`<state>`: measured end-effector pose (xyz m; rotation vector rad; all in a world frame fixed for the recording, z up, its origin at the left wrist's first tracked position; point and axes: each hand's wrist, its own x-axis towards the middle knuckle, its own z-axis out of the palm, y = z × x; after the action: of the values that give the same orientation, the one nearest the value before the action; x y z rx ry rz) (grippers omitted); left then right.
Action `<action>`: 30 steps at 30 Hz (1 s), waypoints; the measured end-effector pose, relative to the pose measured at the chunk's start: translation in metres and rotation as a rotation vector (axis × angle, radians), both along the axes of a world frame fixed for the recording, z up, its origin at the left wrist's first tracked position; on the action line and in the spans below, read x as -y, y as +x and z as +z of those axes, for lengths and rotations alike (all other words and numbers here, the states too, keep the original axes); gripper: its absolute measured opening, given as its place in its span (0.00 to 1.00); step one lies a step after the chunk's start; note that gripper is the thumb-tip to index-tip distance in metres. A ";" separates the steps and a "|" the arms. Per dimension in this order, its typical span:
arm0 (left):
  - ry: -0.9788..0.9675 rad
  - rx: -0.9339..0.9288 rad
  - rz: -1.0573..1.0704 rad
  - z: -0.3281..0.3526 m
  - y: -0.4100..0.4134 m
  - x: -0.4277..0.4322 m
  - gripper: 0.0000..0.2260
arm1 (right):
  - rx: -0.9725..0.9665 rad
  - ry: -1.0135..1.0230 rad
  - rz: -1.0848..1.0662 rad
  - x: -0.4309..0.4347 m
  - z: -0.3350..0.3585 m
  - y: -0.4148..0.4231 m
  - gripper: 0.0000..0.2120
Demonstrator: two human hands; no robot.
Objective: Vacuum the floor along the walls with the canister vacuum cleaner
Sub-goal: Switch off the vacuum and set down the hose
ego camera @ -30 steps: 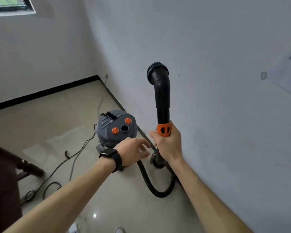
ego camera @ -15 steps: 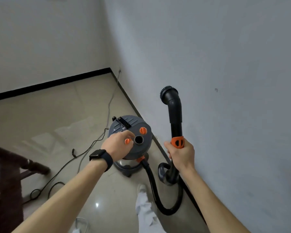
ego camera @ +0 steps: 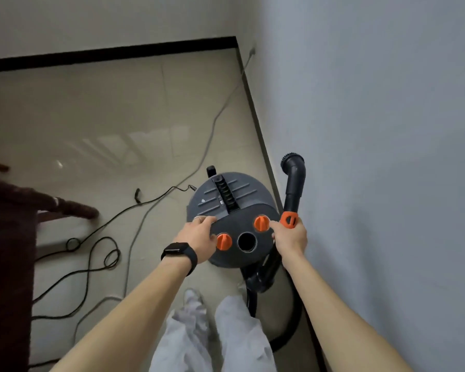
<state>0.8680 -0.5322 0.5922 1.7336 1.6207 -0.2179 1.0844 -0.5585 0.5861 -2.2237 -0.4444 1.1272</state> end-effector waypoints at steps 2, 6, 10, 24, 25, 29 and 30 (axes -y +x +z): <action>-0.026 -0.026 -0.042 -0.035 0.001 -0.007 0.26 | 0.011 -0.061 0.025 -0.016 -0.031 -0.004 0.12; -0.047 -0.077 -0.138 -0.092 0.003 -0.010 0.29 | 0.095 -0.150 0.030 -0.026 -0.074 -0.010 0.14; 0.007 0.027 -0.138 -0.126 -0.008 0.003 0.33 | 0.171 -0.169 0.063 -0.021 -0.092 -0.015 0.14; 0.324 0.250 -0.041 -0.161 -0.024 0.026 0.25 | 0.414 -0.089 0.358 -0.016 -0.105 -0.027 0.20; 0.322 0.243 -0.038 -0.161 -0.023 0.025 0.24 | 0.417 -0.083 0.394 -0.016 -0.105 -0.025 0.20; 0.305 0.228 -0.048 -0.160 -0.024 0.024 0.25 | 0.484 -0.018 0.621 -0.010 -0.109 -0.016 0.18; 0.301 0.221 -0.047 -0.161 -0.024 0.025 0.26 | 0.504 0.000 0.683 -0.009 -0.111 -0.013 0.17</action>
<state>0.8443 -0.5567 0.4312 1.9438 1.5092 0.2007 1.0716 -0.5491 0.4751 -2.4112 -1.4955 0.8360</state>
